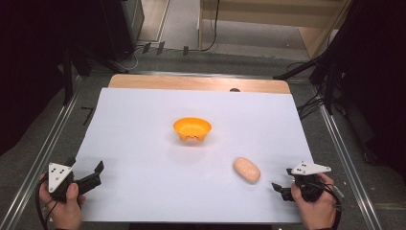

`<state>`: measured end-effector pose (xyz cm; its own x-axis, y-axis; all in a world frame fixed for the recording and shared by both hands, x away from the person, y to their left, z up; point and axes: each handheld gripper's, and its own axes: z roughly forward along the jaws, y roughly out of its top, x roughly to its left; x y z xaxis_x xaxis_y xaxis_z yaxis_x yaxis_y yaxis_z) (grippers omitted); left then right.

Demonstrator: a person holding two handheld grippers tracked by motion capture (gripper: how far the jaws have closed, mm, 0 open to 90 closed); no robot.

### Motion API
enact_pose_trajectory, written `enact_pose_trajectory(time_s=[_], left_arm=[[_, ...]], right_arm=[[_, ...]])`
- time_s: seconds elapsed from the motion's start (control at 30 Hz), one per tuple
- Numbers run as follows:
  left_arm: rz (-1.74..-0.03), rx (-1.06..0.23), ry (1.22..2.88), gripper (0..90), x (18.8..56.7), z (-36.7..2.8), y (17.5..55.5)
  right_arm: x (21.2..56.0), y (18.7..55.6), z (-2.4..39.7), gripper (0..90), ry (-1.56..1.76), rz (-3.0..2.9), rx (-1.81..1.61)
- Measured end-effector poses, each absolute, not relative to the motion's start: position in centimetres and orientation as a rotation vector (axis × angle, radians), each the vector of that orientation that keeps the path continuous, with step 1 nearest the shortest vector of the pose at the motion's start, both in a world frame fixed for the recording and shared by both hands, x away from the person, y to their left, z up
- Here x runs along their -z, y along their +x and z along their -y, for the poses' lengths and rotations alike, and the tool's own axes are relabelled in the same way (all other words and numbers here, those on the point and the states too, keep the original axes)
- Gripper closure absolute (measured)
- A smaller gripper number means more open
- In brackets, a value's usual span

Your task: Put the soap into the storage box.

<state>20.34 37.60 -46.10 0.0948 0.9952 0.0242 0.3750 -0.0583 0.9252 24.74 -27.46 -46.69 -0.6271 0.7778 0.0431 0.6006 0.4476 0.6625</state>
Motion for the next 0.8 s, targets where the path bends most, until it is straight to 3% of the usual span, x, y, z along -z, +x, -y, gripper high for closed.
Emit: enact_pose_trajectory(time_s=[0.8], left_arm=[[-1.392,-0.973,1.58,7.1,46.1,-37.4,20.4]], right_arm=[[45.7,27.2,25.5,10.4,1.149,-2.615,-0.765]])
